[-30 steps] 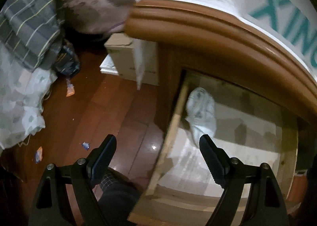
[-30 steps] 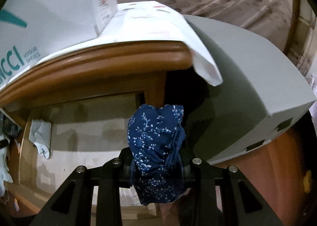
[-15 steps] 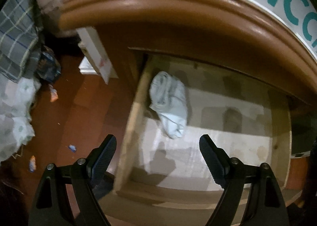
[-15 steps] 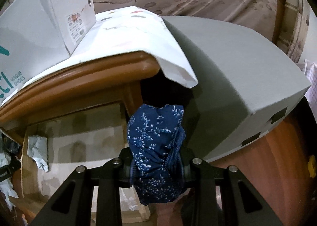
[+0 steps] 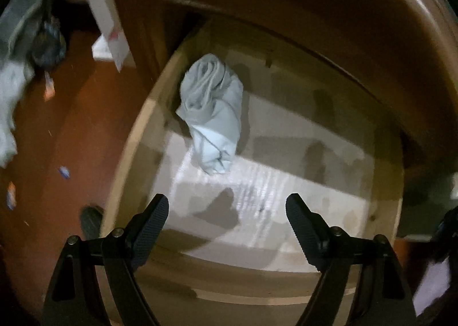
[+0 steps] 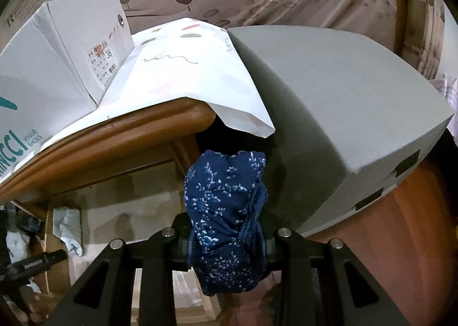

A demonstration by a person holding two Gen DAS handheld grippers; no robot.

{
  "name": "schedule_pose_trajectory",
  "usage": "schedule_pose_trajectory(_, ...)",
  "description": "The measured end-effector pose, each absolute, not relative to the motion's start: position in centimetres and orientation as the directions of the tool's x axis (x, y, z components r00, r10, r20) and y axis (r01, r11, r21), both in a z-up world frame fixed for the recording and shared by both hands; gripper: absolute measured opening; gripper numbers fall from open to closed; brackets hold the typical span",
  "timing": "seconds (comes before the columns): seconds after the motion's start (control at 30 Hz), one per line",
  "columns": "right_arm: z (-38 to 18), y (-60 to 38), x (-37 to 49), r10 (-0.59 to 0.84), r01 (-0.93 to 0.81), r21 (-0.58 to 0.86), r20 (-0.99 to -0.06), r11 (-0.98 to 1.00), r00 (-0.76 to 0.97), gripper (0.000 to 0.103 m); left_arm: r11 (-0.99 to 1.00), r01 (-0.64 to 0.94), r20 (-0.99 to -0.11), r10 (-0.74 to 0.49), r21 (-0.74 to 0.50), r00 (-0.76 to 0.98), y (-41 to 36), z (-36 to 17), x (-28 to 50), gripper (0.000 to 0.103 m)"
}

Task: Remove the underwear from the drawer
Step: 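Reach the left tool into the drawer toward the grey-white sock while the right tool holds the underwear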

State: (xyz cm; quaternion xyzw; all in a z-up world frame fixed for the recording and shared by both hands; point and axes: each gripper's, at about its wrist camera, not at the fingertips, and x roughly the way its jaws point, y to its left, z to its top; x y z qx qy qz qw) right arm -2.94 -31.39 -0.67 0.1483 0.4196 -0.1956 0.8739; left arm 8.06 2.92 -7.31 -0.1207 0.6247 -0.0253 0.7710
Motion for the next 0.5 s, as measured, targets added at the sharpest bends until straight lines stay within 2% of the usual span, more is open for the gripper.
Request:
schedule_pose_trajectory(0.07, -0.6, -31.6, -3.0, -0.197, 0.461, 0.117, -0.793, 0.880, 0.577, 0.032, 0.962, -0.145, -0.954, -0.193, -0.230, 0.229, 3.2, -7.4, 8.4, 0.074)
schedule_pose_trajectory(0.23, -0.5, -32.0, -3.0, -0.165, 0.453, 0.149, -0.797, 0.879, 0.581, 0.032, 0.950, -0.209, -0.954, -0.180, -0.231, 0.239, 3.0, -8.0, 9.0, 0.069)
schedule_pose_trajectory(0.37, -0.3, -32.4, -3.0, -0.145, 0.451, 0.173, -0.796, 0.876, 0.587, 0.032, 0.917, -0.288, -0.951, -0.216, -0.274, 0.220, 3.2, -9.3, 9.5, 0.058)
schedule_pose_trajectory(0.5, -0.4, -32.4, -3.0, -0.122, 0.441, 0.192, -0.798, 0.877, 0.590, 0.032, 0.880, -0.370, -0.950, -0.230, -0.296, 0.212, 3.4, -10.5, 9.8, 0.056)
